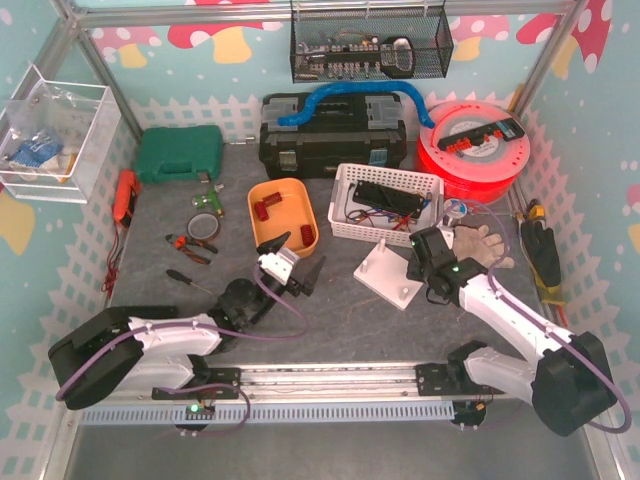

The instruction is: Install the large spring

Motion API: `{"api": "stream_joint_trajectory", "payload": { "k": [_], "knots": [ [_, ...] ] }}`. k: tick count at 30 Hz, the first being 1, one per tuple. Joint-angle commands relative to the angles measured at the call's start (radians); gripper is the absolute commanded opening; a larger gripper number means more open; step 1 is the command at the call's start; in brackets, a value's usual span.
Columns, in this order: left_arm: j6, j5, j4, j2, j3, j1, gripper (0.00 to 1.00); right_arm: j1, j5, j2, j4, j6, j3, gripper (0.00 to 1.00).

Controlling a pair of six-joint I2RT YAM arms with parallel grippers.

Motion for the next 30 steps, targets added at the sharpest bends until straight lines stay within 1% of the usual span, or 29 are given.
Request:
{"api": "stream_joint_trajectory", "payload": {
  "k": [1, 7, 9, 16, 19, 21, 23, 25, 28, 30],
  "knots": [
    [0.001, -0.015, 0.004, -0.015, 0.003, 0.004, 0.99, -0.005, 0.003, 0.028, 0.071, -0.003, -0.015, 0.16],
    [0.002, -0.022, 0.004, -0.013, 0.003, 0.004, 0.99, -0.007, 0.009, 0.072, 0.087, -0.009, -0.009, 0.24],
    [0.003, -0.026, 0.002, -0.015, 0.003, 0.004, 0.99, -0.008, 0.015, 0.076, 0.087, -0.012, -0.004, 0.29],
    [-0.006, -0.055, -0.029, -0.040, 0.010, 0.005, 0.99, -0.011, 0.029, 0.028, 0.047, -0.029, 0.030, 0.42],
    [-0.040, -0.085, -0.059, -0.058, 0.018, 0.012, 0.99, -0.011, 0.030, 0.002, 0.018, -0.056, 0.074, 0.50],
    [-0.105, -0.135, -0.095, -0.075, 0.033, 0.025, 0.99, -0.011, 0.027, -0.009, 0.005, -0.086, 0.116, 0.52],
    [-0.217, -0.155, -0.210, -0.106, 0.073, 0.058, 0.99, -0.011, 0.001, -0.018, 0.016, -0.141, 0.159, 0.56],
    [-0.342, -0.135, -0.373, -0.135, 0.131, 0.113, 0.99, -0.011, -0.052, -0.021, 0.062, -0.241, 0.196, 0.61],
    [-0.501, -0.150, -0.582, -0.141, 0.211, 0.211, 0.99, -0.011, -0.140, -0.021, 0.151, -0.324, 0.220, 0.74],
    [-0.587, -0.141, -0.691, -0.121, 0.261, 0.290, 0.99, -0.012, -0.180, -0.014, 0.213, -0.334, 0.214, 0.81]
  ]
}}
